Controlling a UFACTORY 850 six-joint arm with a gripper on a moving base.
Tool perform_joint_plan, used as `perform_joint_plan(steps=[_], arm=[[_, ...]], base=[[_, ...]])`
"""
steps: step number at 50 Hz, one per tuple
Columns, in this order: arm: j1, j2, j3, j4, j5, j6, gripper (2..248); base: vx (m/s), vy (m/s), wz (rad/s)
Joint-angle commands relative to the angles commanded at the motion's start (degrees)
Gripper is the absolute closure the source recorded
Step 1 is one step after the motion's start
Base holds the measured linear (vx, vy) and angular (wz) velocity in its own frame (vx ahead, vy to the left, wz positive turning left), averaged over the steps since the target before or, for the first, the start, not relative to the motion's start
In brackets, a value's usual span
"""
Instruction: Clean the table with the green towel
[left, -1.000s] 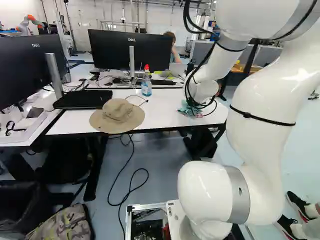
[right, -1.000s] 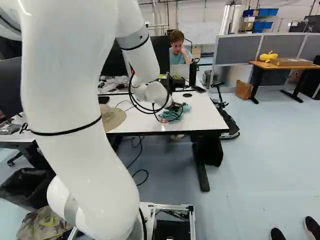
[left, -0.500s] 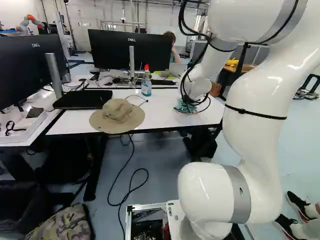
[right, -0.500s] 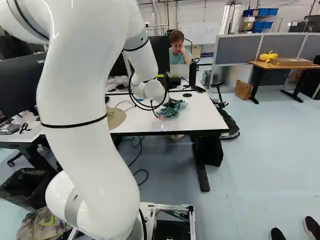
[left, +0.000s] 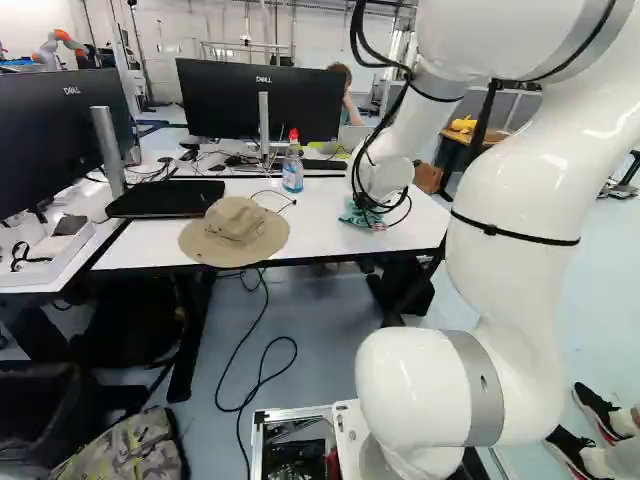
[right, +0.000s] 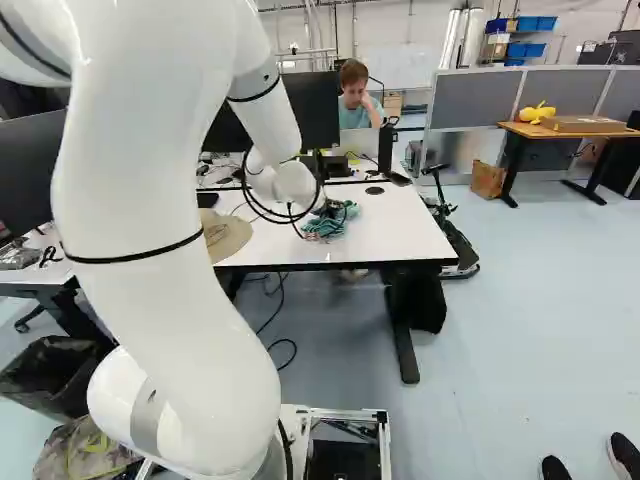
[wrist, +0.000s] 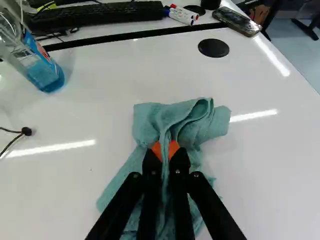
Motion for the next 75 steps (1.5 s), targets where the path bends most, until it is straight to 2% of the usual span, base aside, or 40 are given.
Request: perform_joint_plan(steps=[29,43,56,75], arm=[[2.5,7.8,8.8,0.0,0.0,0.0,217],[2.6,11.8,13.0,0.0,0.0,0.0,217],[1.2,15.3,16.4,0.0,0.0,0.0,217],[-2.6,18.6,19.7,0.0,0.0,0.0,217]], base=[[0.0,0.0,0.0],[0.0,0.0,0.0],[0.0,0.0,0.0],[0.0,0.0,0.0]])
